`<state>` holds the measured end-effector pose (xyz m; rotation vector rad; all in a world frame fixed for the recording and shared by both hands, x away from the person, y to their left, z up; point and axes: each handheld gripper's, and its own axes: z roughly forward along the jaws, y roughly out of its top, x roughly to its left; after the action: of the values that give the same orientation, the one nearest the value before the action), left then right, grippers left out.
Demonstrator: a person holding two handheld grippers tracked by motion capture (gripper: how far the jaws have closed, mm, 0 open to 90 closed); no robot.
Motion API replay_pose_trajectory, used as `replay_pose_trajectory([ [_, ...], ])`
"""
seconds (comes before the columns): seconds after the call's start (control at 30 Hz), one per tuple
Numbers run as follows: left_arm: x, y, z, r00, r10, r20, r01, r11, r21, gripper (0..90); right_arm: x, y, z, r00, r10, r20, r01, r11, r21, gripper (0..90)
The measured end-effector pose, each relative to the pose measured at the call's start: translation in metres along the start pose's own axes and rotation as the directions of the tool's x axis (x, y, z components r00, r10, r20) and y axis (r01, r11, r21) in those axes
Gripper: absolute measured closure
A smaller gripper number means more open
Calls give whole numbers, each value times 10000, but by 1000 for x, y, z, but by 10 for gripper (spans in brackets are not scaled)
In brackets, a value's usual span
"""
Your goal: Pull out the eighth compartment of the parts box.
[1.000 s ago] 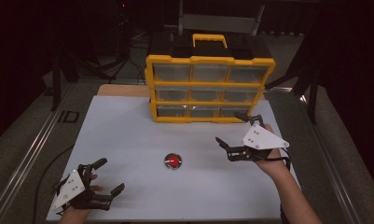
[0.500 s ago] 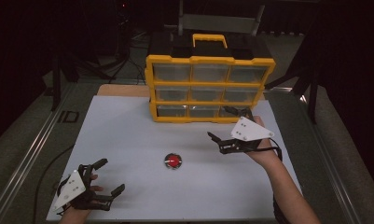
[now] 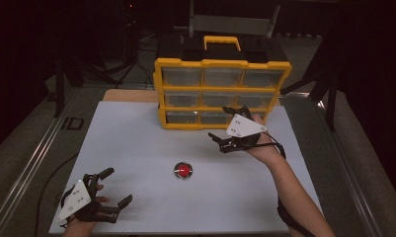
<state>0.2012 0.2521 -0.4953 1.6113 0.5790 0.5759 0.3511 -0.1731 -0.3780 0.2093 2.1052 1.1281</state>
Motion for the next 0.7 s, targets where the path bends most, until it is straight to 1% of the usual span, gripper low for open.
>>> replay_pose_trajectory([
  [0.03, 0, 0, 0, 10000, 3, -4, -3, 10000, -2, 4, 0, 0, 0, 10000, 0, 0, 0, 10000, 0, 135],
  [0.1, 0, 0, 0, 10000, 33, 3, -33, 10000, 5, 4, 0, 0, 6, 9996, -263, -47, 263, 9996, 98, 135],
  [0.2, 0, 0, 1, 10000, 8, 33, -8, 10000, 20, 4, -1, 0, 17, 9987, -475, -193, 481, 9983, 326, 135],
  [0.23, 0, 0, 1, 10000, -3, 27, 3, 10000, 29, 4, -1, 0, 17, 9987, -475, -193, 481, 9983, 326, 135],
  [0.27, 0, 0, 1, 10000, 1, 19, -1, 10000, 33, 4, -1, 0, 21, 9978, -598, -271, 607, 9975, 363, 135],
  [0.33, 0, 0, 1, 10000, -13, 6, 13, 10000, 21, 4, -2, 0, 24, 9969, -698, -353, 712, 9966, 407, 137],
  [0.43, 0, 0, 1, 10000, -4, 1, 4, 10000, -1, 4, -2, -1, 28, 9953, -903, -355, 918, 9948, 438, 139],
  [0.47, 0, 0, 1, 10000, 7, -3, -7, 10000, 8, 4, -2, -1, 30, 9955, -864, -398, 882, 9951, 441, 142],
  [0.63, -1, 0, 1, 10000, 22, -11, -22, 10000, 12, 4, -4, -6, 38, 9922, -1144, -498, 1160, 9927, 322, 149],
  [0.7, -1, 0, 1, 10000, 3, -34, -3, 10000, -5, 4, -6, -8, 43, 9934, -982, -601, 1003, 9944, 337, 159],
])
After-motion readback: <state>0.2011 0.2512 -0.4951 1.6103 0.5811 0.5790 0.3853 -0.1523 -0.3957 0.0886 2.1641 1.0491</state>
